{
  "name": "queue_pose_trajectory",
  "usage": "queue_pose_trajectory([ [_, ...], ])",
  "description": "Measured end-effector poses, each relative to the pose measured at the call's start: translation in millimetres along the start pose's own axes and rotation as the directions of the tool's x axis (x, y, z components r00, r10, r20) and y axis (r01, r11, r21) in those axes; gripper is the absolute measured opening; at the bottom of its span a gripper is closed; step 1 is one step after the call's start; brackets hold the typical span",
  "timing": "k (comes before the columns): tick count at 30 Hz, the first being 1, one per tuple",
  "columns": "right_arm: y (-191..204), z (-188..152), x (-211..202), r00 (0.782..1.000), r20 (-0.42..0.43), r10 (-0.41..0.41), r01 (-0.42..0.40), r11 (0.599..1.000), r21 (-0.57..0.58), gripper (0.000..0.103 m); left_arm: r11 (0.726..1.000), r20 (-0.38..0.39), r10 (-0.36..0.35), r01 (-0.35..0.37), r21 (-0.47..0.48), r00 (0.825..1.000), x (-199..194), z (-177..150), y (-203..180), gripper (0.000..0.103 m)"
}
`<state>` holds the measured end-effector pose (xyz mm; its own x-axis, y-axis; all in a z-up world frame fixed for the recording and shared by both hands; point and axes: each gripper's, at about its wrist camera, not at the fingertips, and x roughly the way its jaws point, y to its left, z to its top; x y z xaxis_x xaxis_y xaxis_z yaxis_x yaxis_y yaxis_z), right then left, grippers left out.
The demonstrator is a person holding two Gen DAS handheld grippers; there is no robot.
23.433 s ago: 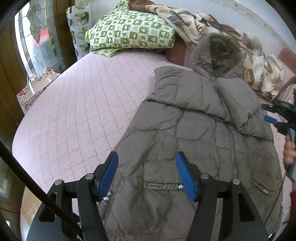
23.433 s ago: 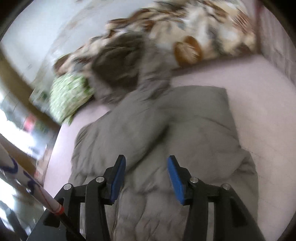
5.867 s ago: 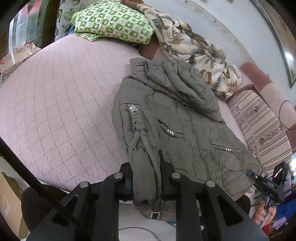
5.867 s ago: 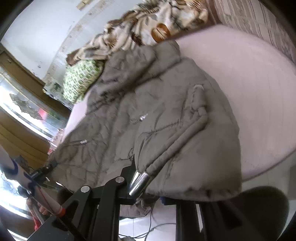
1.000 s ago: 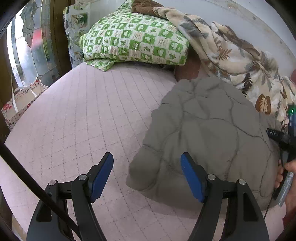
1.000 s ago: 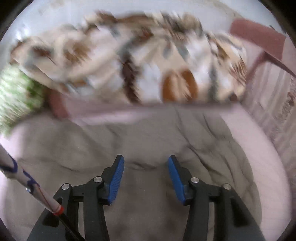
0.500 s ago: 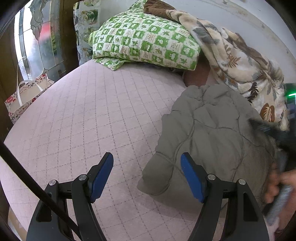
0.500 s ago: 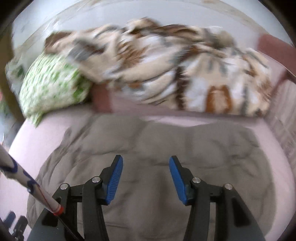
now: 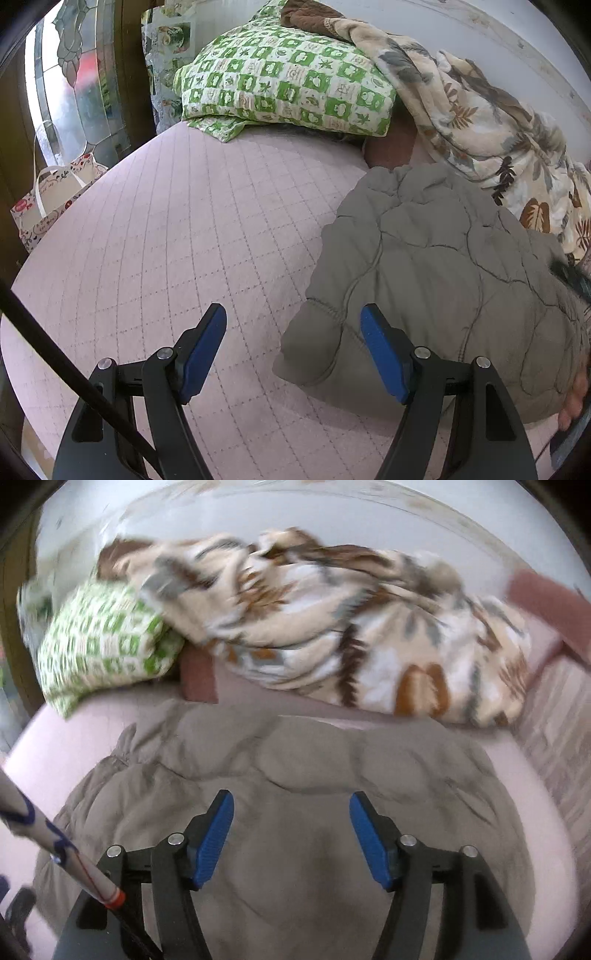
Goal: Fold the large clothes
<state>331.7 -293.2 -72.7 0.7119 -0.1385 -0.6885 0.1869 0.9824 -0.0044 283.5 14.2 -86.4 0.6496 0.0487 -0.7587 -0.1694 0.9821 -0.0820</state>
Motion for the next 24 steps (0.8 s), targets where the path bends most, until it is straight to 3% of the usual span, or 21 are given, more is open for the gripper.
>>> queue_pose_trajectory([
  [5, -82, -42, 13, 0.995, -0.075, -0.065, 0.075, 0.988, 0.133, 0.07, 0.999, -0.004, 0.025, -0.025, 0.023, 1.0, 2, -4, -7, 0.074],
  [7, -104, -49, 13, 0.994, -0.067, -0.088, 0.098, 0.983, 0.158, 0.073, 0.999, 0.01, 0.039, -0.04, 0.035, 0.999, 0, -4, -9, 0.074],
  [13, -119, -41, -15, 0.99, -0.006, -0.139, 0.137, 0.975, 0.177, 0.074, 0.994, 0.019, 0.069, -0.07, 0.079, 0.997, 4, -7, -18, 0.074],
  [19, -129, -51, 9, 0.981, -0.055, -0.187, 0.193, 0.97, 0.15, 0.076, 0.993, 0.022, 0.071, -0.073, 0.089, 0.997, 3, -6, -19, 0.074],
  [24, -146, -64, -9, 0.976, -0.041, -0.216, 0.22, 0.956, 0.196, 0.076, 0.993, 0.014, 0.072, -0.073, 0.091, 0.997, 4, -7, -20, 0.074],
])
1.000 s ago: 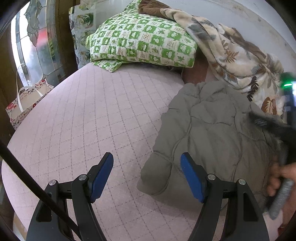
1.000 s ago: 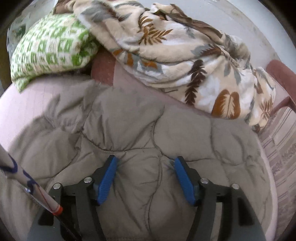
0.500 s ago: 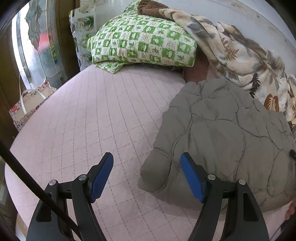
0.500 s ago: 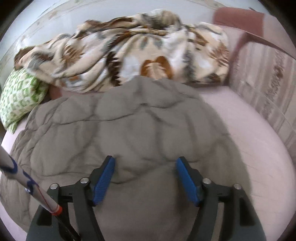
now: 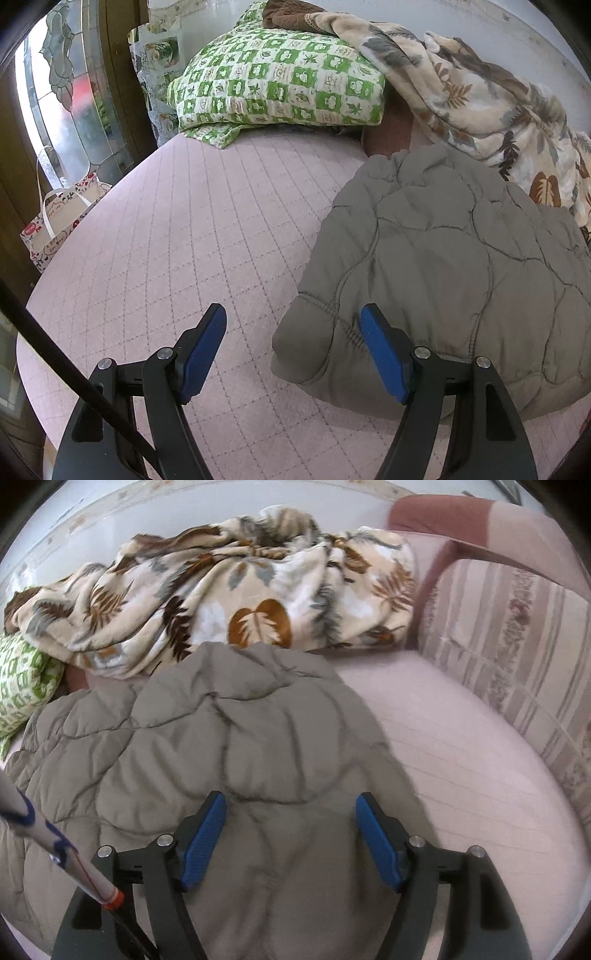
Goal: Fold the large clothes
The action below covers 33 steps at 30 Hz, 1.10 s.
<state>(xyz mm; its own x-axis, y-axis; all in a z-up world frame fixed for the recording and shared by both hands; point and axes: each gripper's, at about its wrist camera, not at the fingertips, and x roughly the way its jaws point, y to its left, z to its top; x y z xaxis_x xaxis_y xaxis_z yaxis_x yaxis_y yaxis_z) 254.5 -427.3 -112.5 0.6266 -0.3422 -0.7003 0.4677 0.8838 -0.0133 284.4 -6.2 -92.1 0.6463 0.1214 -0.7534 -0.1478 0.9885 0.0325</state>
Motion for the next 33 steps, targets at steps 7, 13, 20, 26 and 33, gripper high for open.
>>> queue_pose_trajectory([
  [7, -33, -19, -32, 0.998, 0.049, -0.03, 0.027, 0.998, 0.055, 0.077, 1.0, 0.006, 0.005, -0.005, -0.003, 1.0, -3, -2, 1, 0.074],
  [13, -64, -28, -36, 0.998, 0.051, 0.032, -0.038, 0.991, 0.132, 0.082, 1.0, 0.0, 0.02, -0.02, -0.002, 1.0, -1, -3, 5, 0.074],
  [20, -92, -27, -15, 0.991, 0.001, 0.133, -0.131, 0.974, 0.183, 0.09, 0.982, -0.023, -0.151, 0.147, -0.119, 0.988, 7, 3, 31, 0.074],
  [26, -116, -30, 21, 0.947, -0.088, 0.308, -0.271, 0.918, 0.291, 0.096, 0.892, -0.028, -0.356, 0.33, -0.309, 0.934, 31, 12, 66, 0.075],
  [33, -120, -35, 40, 0.897, -0.118, 0.425, -0.357, 0.857, 0.371, 0.099, 0.825, -0.07, -0.509, 0.462, -0.325, 0.858, 64, 11, 56, 0.077],
])
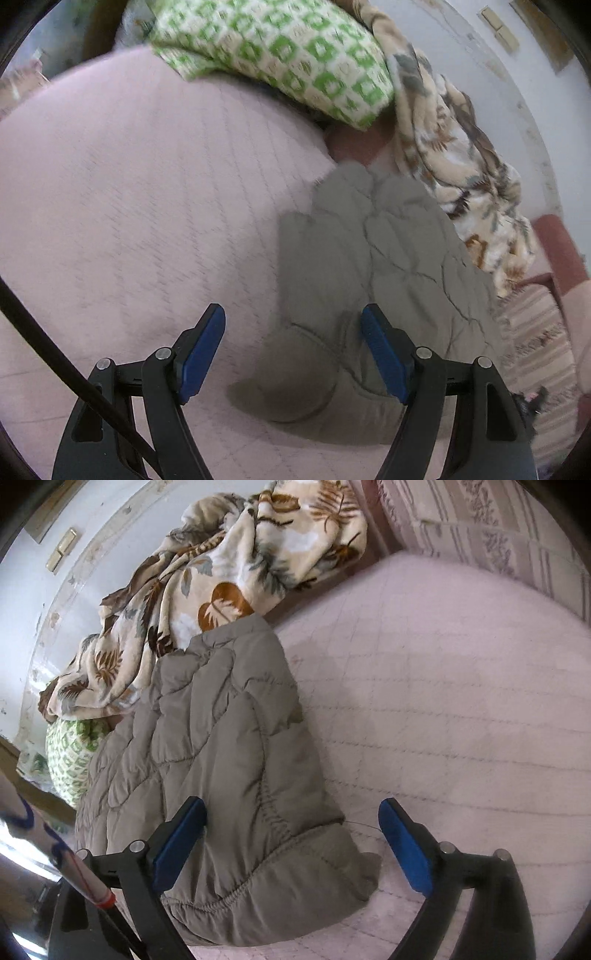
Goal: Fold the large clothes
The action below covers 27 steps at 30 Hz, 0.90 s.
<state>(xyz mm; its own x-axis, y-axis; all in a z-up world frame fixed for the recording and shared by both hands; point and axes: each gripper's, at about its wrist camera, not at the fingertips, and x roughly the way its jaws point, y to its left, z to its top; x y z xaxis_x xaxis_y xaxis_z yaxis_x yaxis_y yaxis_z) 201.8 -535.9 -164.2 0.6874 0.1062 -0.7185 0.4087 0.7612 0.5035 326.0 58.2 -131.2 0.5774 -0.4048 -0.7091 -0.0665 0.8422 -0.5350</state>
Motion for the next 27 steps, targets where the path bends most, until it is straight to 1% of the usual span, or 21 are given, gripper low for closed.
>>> queue_pose_trajectory([
  [1, 0, 0, 2, 1.0, -0.002, -0.004, 0.004, 1.0, 0.001, 0.1, 1.0, -0.026, -0.025, 0.025, -0.005, 0.999, 7, -2, 0, 0.077],
  [3, -1, 1, 4, 1.0, -0.006, -0.005, 0.005, 1.0, 0.011, 0.101, 0.999, -0.063, -0.04, 0.04, -0.003, 0.997, 18, -5, -1, 0.084],
  [5, -3, 1, 6, 1.0, -0.013, 0.003, -0.003, 1.0, 0.028, 0.102, 0.999, -0.068, -0.045, 0.045, -0.007, 0.997, 24, -8, 0, 0.088],
  [6, -5, 1, 8, 1.0, -0.019, 0.014, -0.013, 0.999, 0.04, 0.103, 0.998, -0.073, -0.063, 0.061, -0.019, 0.995, 26, -8, 2, 0.089],
  [8, -8, 0, 15, 0.997, -0.046, 0.058, -0.055, 0.996, 0.071, 0.103, 0.99, -0.106, -0.132, 0.127, -0.06, 0.985, 33, -10, 6, 0.09],
  [9, -10, -1, 21, 0.993, -0.069, 0.095, -0.089, 0.992, 0.094, 0.103, 0.981, -0.136, -0.182, 0.171, -0.092, 0.974, 39, -12, 9, 0.095],
  [13, -10, -4, 31, 0.987, -0.083, 0.137, -0.127, 0.985, 0.119, 0.103, 0.97, -0.146, -0.226, 0.21, -0.118, 0.963, 46, -16, 13, 0.097],
  [16, -10, -4, 37, 0.983, -0.087, 0.159, -0.146, 0.979, 0.143, 0.103, 0.972, -0.148, -0.222, 0.207, -0.114, 0.964, 46, -18, 9, 0.098],
  [19, -11, -8, 44, 0.983, -0.084, 0.165, -0.151, 0.976, 0.155, 0.103, 0.987, -0.156, -0.16, 0.154, -0.046, 0.975, 44, -20, -7, 0.097],
  [20, -10, -8, 45, 0.982, -0.089, 0.167, -0.153, 0.976, 0.153, 0.103, 0.991, -0.153, -0.136, 0.132, -0.032, 0.979, 41, -20, -10, 0.088],
  [21, -10, -8, 45, 0.979, -0.106, 0.173, -0.156, 0.976, 0.151, 0.101, 0.995, -0.147, -0.103, 0.102, -0.012, 0.984, 36, -21, -16, 0.079],
  [22, -8, -7, 44, 0.974, -0.122, 0.192, -0.172, 0.972, 0.159, 0.095, 0.996, -0.139, -0.09, 0.091, 0.0, 0.986, 31, -22, -17, 0.075],
  [23, -7, -6, 41, 0.967, -0.128, 0.22, -0.198, 0.966, 0.169, 0.078, 0.997, -0.127, -0.076, 0.079, 0.015, 0.989, 25, -22, -21, 0.067],
  [24, -6, -6, 37, 0.963, -0.13, 0.237, -0.213, 0.962, 0.172, 0.067, 0.997, -0.114, -0.063, 0.068, 0.034, 0.991, 18, -22, -26, 0.061],
  [25, -3, -5, 33, 0.961, -0.131, 0.243, -0.222, 0.962, 0.16, 0.062, 0.997, -0.107, -0.057, 0.062, 0.045, 0.993, 14, -22, -28, 0.059],
  [26, -1, -5, 29, 0.961, -0.131, 0.243, -0.223, 0.963, 0.151, 0.055, 0.997, -0.101, -0.049, 0.055, 0.054, 0.994, 9, -23, -31, 0.057],
  [27, 1, -5, 25, 0.961, -0.131, 0.244, -0.225, 0.964, 0.143, 0.053, 0.997, -0.097, -0.038, 0.044, 0.062, 0.995, 4, -24, -33, 0.056],
])
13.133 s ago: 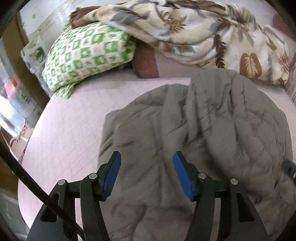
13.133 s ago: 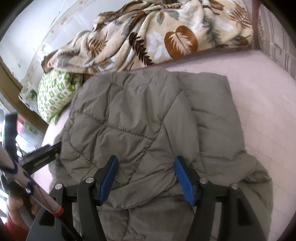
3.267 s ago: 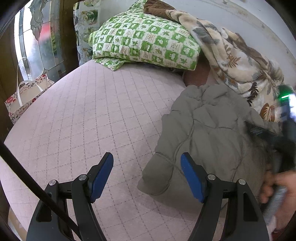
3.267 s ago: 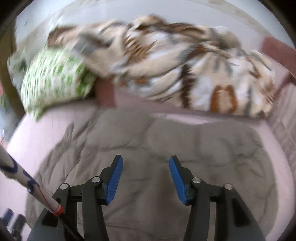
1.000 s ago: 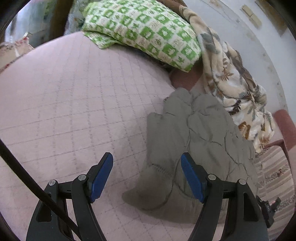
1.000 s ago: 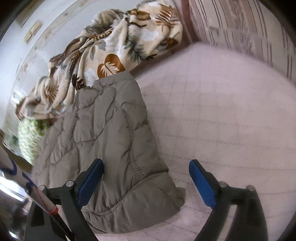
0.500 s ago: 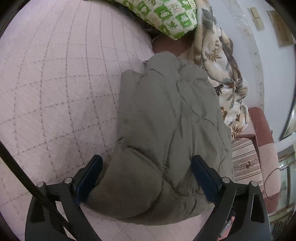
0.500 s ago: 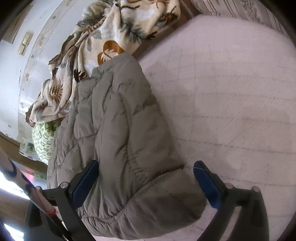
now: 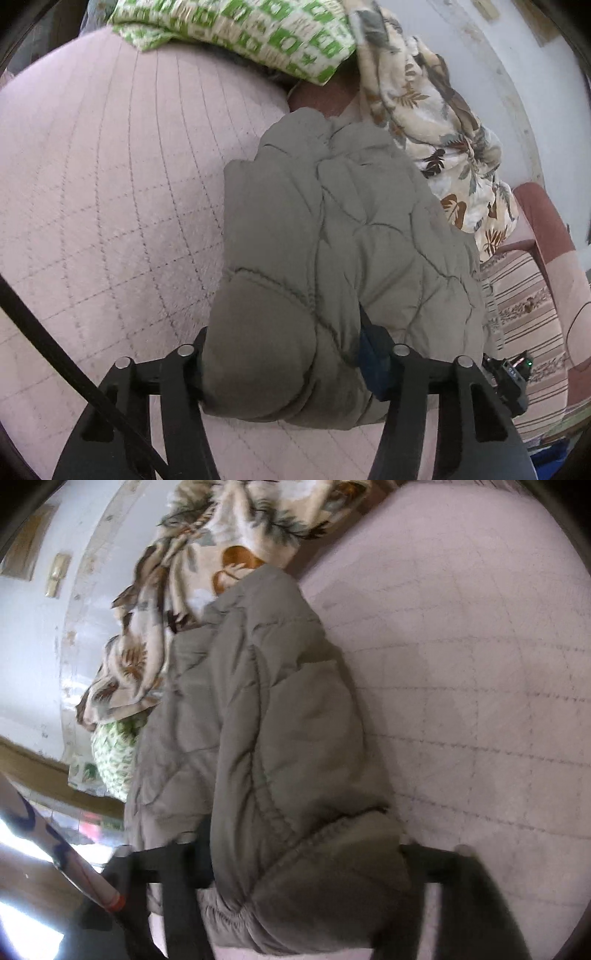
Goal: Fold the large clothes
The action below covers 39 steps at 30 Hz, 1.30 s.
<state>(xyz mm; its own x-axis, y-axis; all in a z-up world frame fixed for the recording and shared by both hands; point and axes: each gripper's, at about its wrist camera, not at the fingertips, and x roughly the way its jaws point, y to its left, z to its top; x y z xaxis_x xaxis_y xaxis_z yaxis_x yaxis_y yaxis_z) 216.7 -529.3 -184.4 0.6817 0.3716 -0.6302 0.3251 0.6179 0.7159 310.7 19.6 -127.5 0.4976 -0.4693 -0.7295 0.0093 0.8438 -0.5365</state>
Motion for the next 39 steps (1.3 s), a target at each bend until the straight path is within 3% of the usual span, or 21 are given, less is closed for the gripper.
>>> queue_pose_trajectory([
  [17, -3, -36, -38, 0.997, -0.079, -0.016, 0.01, 0.997, -0.081, 0.049, 0.999, -0.043, 0.01, -0.008, 0.042, 0.999, -37, -50, 14, 0.057],
  [25, -5, -35, -29, 0.997, -0.068, -0.045, 0.04, 0.996, -0.075, 0.056, 0.999, -0.059, 0.041, -0.042, -0.025, 0.997, -26, -46, 24, 0.073],
  [27, -5, -32, -27, 0.996, -0.065, -0.054, 0.05, 0.996, -0.068, 0.069, 0.998, -0.063, 0.045, -0.047, -0.036, 0.997, -32, -43, 25, 0.073],
  [29, -8, -29, -29, 0.995, -0.043, -0.085, 0.083, 0.995, -0.052, 0.077, 0.997, -0.033, 0.065, -0.066, -0.042, 0.997, -46, -38, 25, 0.073],
  [31, -12, -25, -41, 0.995, 0.008, -0.097, 0.097, 0.995, -0.018, 0.077, 0.996, 0.035, 0.083, -0.082, -0.043, 0.996, -69, -33, 28, 0.073],
  [34, -16, -21, -70, 0.986, 0.119, -0.12, 0.118, 0.993, 0.023, 0.08, 0.987, 0.158, 0.157, -0.152, -0.048, 0.975, -100, -28, 30, 0.073],
  [36, -16, -21, -96, 0.961, 0.227, -0.159, 0.153, 0.987, 0.045, 0.082, 0.98, 0.204, 0.197, -0.192, -0.041, 0.959, -108, -26, 26, 0.073],
  [39, -4, -21, -117, 0.923, 0.326, -0.206, 0.211, 0.977, 0.019, 0.082, 0.975, 0.207, 0.213, -0.22, 0.012, 0.955, -100, -27, 6, 0.073],
])
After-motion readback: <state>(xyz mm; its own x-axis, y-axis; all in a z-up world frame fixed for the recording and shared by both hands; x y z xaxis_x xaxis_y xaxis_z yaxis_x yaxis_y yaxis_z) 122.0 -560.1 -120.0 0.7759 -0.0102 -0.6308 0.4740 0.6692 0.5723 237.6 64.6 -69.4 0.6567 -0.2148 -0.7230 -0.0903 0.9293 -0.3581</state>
